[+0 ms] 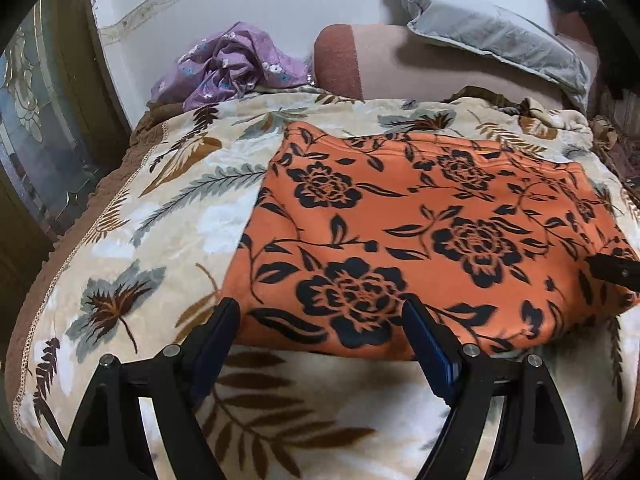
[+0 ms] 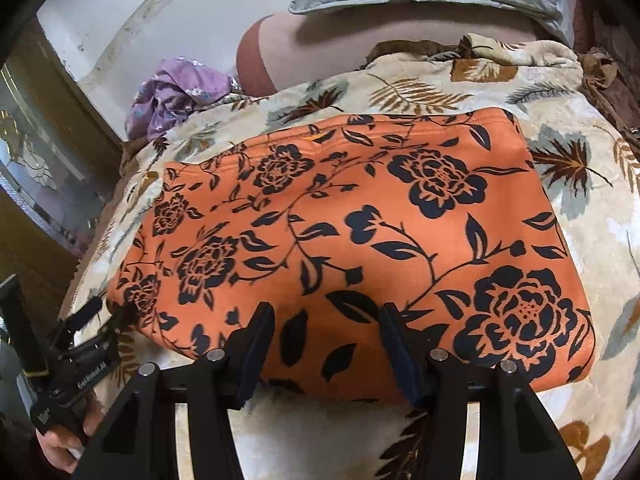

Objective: Fold small clothes

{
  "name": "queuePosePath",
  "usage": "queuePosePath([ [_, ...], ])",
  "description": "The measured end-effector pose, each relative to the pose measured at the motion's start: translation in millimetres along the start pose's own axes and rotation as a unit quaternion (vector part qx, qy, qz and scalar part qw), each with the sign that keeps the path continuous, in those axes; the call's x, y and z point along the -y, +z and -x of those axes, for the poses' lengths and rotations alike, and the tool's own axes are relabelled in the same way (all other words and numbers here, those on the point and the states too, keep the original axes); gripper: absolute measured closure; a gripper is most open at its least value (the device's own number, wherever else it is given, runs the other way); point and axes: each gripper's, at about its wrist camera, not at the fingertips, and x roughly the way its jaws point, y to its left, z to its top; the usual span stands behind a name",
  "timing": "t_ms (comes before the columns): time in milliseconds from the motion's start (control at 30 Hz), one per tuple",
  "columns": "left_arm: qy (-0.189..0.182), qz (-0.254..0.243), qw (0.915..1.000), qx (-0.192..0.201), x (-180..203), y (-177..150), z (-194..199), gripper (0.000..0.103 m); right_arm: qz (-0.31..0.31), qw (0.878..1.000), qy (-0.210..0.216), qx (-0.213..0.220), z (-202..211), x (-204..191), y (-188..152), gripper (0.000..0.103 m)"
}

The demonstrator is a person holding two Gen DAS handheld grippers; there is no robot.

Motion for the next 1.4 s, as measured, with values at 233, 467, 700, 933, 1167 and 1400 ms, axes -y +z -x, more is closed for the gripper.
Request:
queuePosePath([
  [233,-0.001,-0.009,1.0000,-0.003,7.3,0.9,-4.9,0.020,-0.010,0.999,-0.014,-0.044,-24.7,4.2,-2.2,0.045],
  [467,-0.002,0.012,0.9999,-0.003,0.6,7.7,-10.1,0.020,-0.031,0.998,0.003,-0.049,-24.4,11.3,2.7,0.044],
  [700,-0.007,0.012,0.9999,0.005,1.5,11.6,-7.5,0.020,-0.032,0.999,0.028,-0.029,-7.0,8.4,9.4,0.044],
  [933,-0.012,0.020,0.9997,0.008,0.4,18.0,-9.9,0.020,-0.067,0.997,0.008,0.030,16.6,31.5,22.1,0.044],
  [1167,-0.003,0.021,0.9997,-0.009,1.1,17.6,-28.7,0.020,-0.137,0.989,-0.053,-0.030,-8.5,74.1,20.7,0.044],
  [1400,-0.006,0.023,0.9993,-0.027,-8.7,14.1,-42.0,0.020,-0.075,0.993,-0.095,0.007,-3.8,45.1,31.5,0.045],
])
